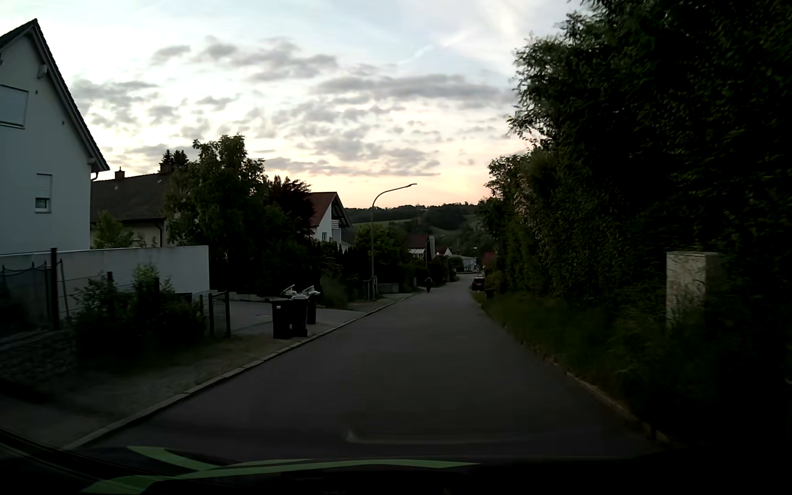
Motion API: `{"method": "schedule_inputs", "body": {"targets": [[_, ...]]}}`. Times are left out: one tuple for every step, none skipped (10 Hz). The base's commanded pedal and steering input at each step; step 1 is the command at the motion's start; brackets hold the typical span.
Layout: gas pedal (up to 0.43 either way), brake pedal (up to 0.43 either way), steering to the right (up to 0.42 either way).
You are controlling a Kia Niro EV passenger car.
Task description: Follow the waypoints while adhering to traffic rules and regulations
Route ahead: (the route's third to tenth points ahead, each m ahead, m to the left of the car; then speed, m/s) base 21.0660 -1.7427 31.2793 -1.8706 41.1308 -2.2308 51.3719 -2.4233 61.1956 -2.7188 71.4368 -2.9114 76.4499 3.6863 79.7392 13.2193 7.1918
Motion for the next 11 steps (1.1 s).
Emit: {"method": "schedule_inputs", "body": {"targets": [[0.047,0.000,0.011],[0.047,0.000,0.011],[0.047,0.000,0.012],[0.047,0.000,0.011],[0.047,0.000,0.012],[0.047,0.000,0.012],[0.047,0.000,0.013],[0.039,0.000,0.013],[0.039,0.000,0.014],[0.039,0.000,0.014],[0.039,0.000,0.014]]}}
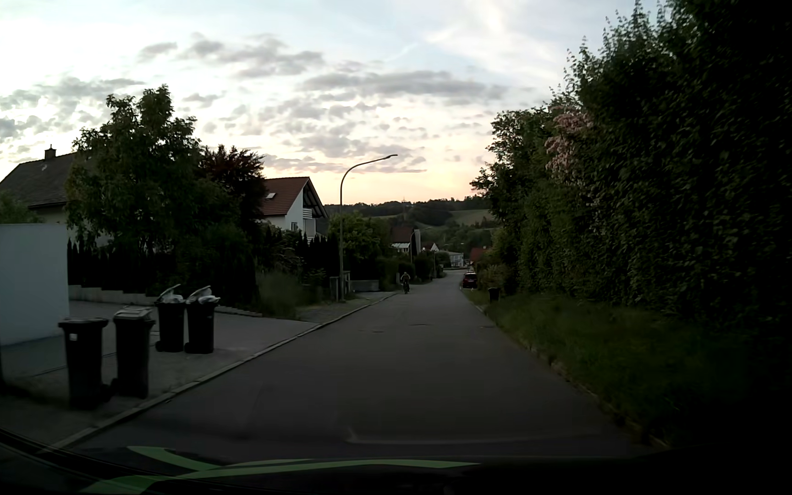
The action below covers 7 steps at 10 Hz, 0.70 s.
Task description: Follow the waypoints while adhering to traffic rules and regulations
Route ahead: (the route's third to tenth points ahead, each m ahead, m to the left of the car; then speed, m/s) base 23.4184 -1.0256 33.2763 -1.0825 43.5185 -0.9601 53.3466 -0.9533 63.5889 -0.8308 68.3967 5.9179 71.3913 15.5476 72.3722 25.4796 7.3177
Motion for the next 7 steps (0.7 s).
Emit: {"method": "schedule_inputs", "body": {"targets": [[0.039,0.000,0.014],[0.039,0.000,0.014],[0.000,0.000,0.014],[0.000,0.000,0.012],[0.000,0.000,0.009],[0.000,0.000,0.008],[0.000,0.000,0.008]]}}
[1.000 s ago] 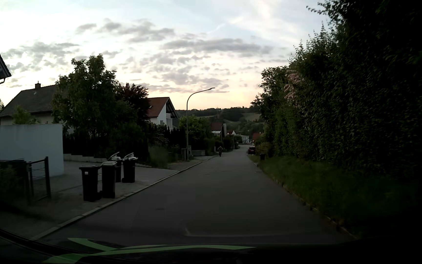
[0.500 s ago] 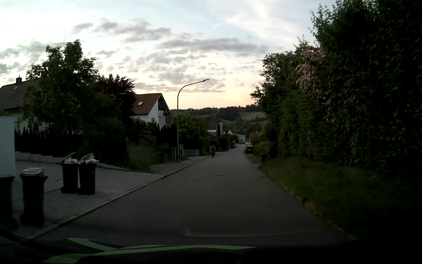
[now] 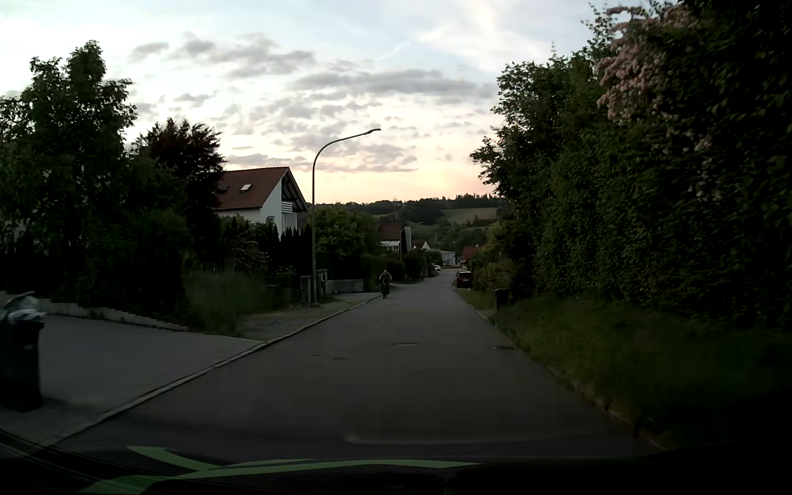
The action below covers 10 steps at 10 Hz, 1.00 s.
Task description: Follow the waypoints while adhering to traffic rules and regulations
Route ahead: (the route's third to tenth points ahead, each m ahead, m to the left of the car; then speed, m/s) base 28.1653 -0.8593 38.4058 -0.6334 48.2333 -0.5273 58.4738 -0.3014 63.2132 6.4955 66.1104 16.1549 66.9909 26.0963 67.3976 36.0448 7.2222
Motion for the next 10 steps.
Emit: {"method": "schedule_inputs", "body": {"targets": [[0.000,0.000,0.008],[0.000,0.000,0.008],[0.000,0.000,0.005],[0.000,0.000,0.003],[0.000,0.000,0.003],[0.000,0.000,0.003],[0.000,0.000,0.003],[0.000,0.000,0.002],[0.000,0.000,0.002],[0.000,0.000,0.000]]}}
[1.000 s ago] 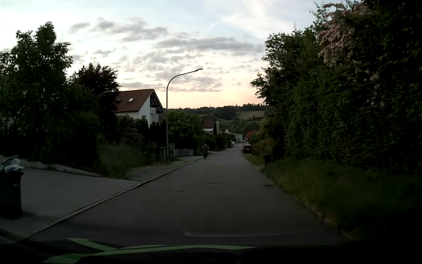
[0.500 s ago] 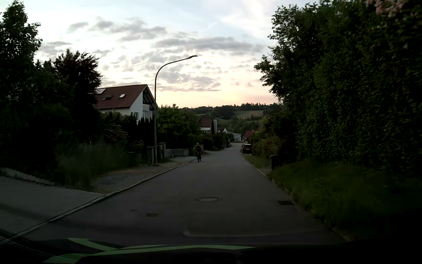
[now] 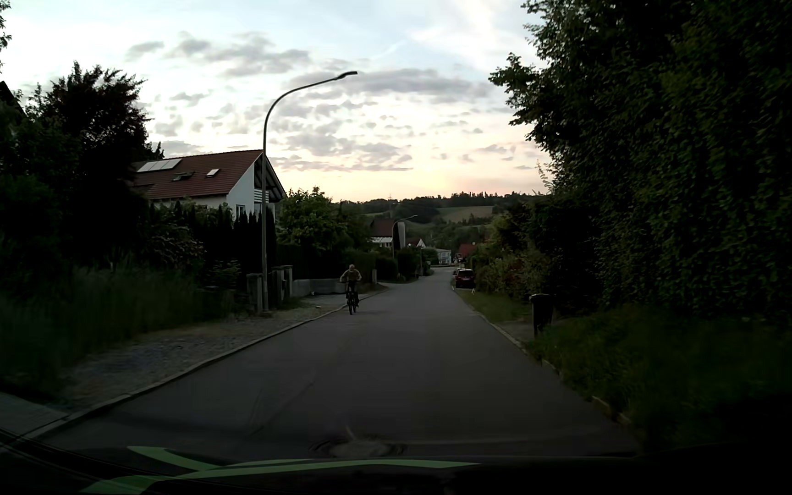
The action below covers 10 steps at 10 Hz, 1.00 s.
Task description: Follow the waypoints while adhering to traffic rules and regulations
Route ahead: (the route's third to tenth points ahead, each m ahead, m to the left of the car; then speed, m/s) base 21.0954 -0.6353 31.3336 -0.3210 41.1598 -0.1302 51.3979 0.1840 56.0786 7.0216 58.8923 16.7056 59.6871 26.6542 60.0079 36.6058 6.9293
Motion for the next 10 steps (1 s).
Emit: {"method": "schedule_inputs", "body": {"targets": [[0.000,0.000,0.000],[0.000,0.000,0.000],[0.000,0.000,0.000],[0.000,0.000,0.000],[0.000,0.000,0.000],[0.000,0.000,0.000],[0.000,0.000,-0.004],[0.000,0.000,-0.005],[0.000,0.000,-0.004],[0.000,0.000,-0.004]]}}
